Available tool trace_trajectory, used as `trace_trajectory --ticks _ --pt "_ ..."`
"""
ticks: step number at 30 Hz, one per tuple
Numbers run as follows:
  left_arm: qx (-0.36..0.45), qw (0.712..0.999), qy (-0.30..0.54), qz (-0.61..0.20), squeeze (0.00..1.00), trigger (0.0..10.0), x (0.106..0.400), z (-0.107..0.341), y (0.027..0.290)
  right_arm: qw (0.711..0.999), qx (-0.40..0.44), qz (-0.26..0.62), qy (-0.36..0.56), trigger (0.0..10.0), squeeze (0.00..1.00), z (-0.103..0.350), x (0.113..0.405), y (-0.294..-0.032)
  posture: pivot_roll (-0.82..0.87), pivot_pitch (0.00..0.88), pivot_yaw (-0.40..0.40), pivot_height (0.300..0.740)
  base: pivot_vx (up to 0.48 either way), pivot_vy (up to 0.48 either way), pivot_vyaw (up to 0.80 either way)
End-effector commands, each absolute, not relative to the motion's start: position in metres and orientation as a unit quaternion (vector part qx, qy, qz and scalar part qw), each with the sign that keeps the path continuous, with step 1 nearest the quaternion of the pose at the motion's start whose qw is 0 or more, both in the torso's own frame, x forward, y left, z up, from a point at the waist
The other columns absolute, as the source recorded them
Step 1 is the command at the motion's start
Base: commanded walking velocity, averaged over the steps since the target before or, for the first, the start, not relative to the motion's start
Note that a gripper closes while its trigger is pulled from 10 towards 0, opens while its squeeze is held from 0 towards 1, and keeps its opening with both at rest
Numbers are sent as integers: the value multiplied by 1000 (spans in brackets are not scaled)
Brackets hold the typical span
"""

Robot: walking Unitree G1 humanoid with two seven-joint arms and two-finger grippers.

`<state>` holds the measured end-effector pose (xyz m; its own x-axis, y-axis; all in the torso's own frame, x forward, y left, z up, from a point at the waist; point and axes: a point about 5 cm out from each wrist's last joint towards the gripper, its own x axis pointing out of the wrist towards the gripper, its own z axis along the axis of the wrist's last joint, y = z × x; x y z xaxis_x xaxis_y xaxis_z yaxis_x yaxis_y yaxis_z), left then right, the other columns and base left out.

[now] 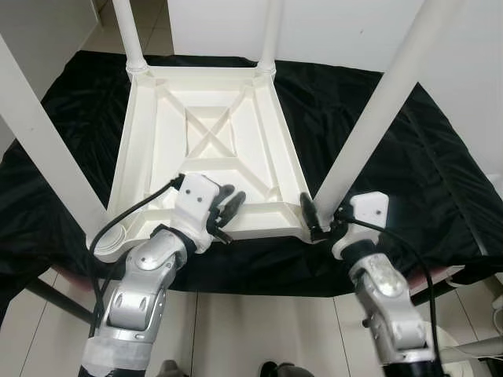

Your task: Building children table

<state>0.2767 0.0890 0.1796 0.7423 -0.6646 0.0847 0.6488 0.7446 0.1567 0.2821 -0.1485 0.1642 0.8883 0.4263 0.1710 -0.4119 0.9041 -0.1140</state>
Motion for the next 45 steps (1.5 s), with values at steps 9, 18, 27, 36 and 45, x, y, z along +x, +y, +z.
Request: trace_trajectory --ticks 9,18,27,36,45 --pt "74 886 -62 -454 0 10000 265 175 79 951 -57 294 -73 10000 0 158 294 -156 19 87 -17 740 0 0 0" --pt "95 879 -59 -463 0 10000 264 169 79 927 -88 362 -53 10000 0 154 301 -161 26 89 -14 740 0 0 0" --pt "100 882 -59 -457 0 10000 266 167 79 921 -102 373 -49 0 0 152 306 -167 25 82 -21 740 0 0 0" --pt "99 885 -63 -450 0 10000 267 166 77 927 -96 358 -47 0 0 146 307 -170 24 81 -22 740 0 0 0" --pt "97 890 -63 -442 0 10000 268 165 80 941 -74 327 -54 10000 0 143 304 -172 17 84 -23 740 0 0 0"
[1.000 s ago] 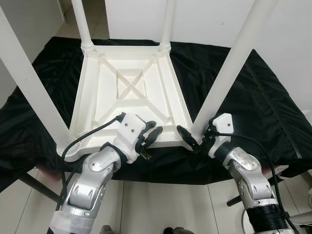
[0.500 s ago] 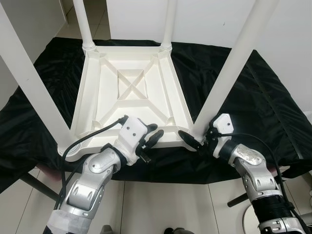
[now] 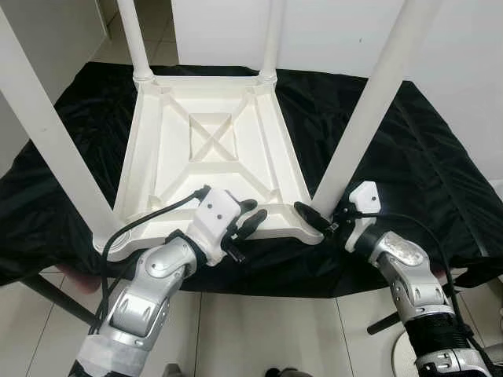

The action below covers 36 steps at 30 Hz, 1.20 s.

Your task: Building children table

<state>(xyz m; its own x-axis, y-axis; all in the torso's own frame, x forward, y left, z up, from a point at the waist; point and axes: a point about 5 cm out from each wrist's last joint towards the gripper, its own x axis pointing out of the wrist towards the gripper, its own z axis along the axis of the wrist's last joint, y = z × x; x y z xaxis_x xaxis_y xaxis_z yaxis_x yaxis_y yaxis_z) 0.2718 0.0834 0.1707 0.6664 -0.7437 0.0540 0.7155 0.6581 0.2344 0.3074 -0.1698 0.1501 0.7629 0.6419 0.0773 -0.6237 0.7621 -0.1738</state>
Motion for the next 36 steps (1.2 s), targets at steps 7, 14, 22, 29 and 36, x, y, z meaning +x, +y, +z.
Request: trace_trajectory --ticks 7,14,22,29,36 --pt "95 895 -65 -432 0 10000 270 165 79 957 -53 279 -59 10000 0 139 299 -168 9 82 -30 740 0 0 0" --pt "88 897 -69 -428 0 10000 271 166 79 975 -37 216 -42 10000 0 133 298 -162 9 77 -37 740 0 0 0" --pt "78 905 -62 -415 0 10000 272 162 83 993 14 106 -55 10000 0 132 289 -140 9 70 -42 740 0 0 0" --pt "81 921 -52 -378 0 10000 278 158 86 998 31 23 -56 10000 0 130 285 -123 13 75 -52 740 0 0 0" --pt "63 928 -50 -365 0 10000 281 158 88 997 41 8 -57 10000 0 134 289 -113 9 76 -46 740 0 0 0"
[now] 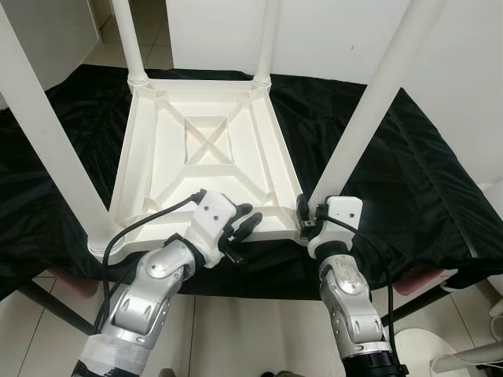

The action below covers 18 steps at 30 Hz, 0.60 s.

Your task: Building children table

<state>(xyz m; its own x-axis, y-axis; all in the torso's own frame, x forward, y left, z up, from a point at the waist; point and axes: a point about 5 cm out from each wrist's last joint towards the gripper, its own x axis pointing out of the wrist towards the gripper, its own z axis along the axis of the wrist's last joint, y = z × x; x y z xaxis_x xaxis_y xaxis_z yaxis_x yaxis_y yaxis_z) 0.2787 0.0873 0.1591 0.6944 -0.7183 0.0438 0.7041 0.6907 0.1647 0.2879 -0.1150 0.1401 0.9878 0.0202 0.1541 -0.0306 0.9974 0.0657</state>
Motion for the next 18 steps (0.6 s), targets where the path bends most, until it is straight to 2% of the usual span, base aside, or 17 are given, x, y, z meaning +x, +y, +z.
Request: trace_trajectory --ticks 1,6,7,18 --pt "64 929 -50 -361 0 10000 281 159 89 997 42 10 -61 10000 0 136 288 -110 13 75 -39 740 0 0 0" --pt "68 929 -52 -361 0 10000 281 159 90 997 51 2 -58 10000 0 135 284 -110 12 76 -36 740 0 0 0" --pt "69 929 -52 -360 0 10000 281 160 90 997 58 3 -58 10000 1000 134 283 -109 11 79 -34 740 0 0 0" --pt "70 934 -59 -345 0 10000 282 162 91 996 49 -3 -71 10000 1000 138 282 -112 11 87 -33 740 0 0 0"
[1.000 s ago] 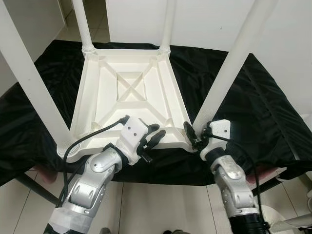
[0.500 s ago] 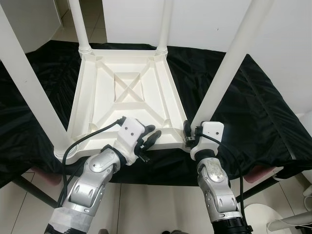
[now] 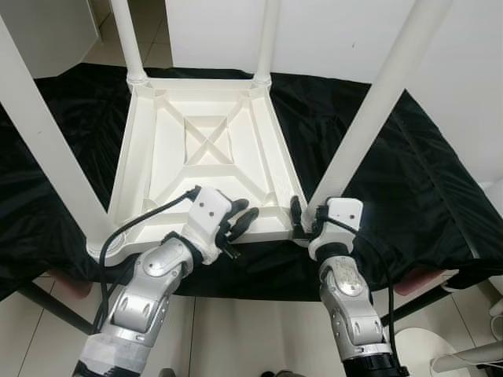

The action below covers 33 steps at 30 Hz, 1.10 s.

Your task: Building children table

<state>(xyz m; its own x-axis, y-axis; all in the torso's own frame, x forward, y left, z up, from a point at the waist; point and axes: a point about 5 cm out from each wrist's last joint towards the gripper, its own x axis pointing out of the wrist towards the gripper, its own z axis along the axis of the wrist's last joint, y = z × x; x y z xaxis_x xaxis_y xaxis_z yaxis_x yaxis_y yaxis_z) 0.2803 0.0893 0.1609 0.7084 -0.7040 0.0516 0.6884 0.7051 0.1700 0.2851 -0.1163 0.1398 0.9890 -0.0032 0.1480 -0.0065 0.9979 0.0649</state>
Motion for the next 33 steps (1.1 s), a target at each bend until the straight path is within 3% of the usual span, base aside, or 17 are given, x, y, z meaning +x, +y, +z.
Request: trace_trajectory --ticks 1,6,7,9,10,11,12,21,33 --pt "70 934 -59 -345 0 10000 282 162 91 996 49 -3 -71 10000 1000 138 282 -112 11 87 -33 740 0 0 0" --pt "80 933 -55 -348 0 10000 279 159 90 997 29 44 -61 10000 1000 137 281 -119 15 100 -48 740 0 0 0" --pt "81 932 -55 -349 0 10000 278 159 90 996 26 65 -61 10000 765 136 279 -120 15 101 -49 740 0 0 0" --pt "81 932 -55 -349 0 10000 278 159 90 996 26 65 -61 10000 765 136 279 -120 15 101 -49 740 0 0 0" --pt "82 931 -55 -350 0 10000 277 158 90 994 24 84 -61 10000 176 135 279 -122 16 101 -51 740 0 0 0" --pt "82 931 -55 -350 0 10000 277 158 90 994 24 84 -61 10000 176 135 279 -122 16 101 -51 740 0 0 0" --pt "88 931 -54 -351 0 10000 275 158 90 991 27 115 -61 10000 0 136 278 -123 24 105 -58 740 0 0 0" --pt "88 934 -49 -342 0 10000 274 158 91 967 -20 239 -84 10000 0 149 287 -149 39 99 -59 740 0 0 0" --pt "95 931 -61 -348 0 10000 279 163 87 941 -57 325 -72 10000 0 155 308 -157 47 68 -50 740 0 0 0"
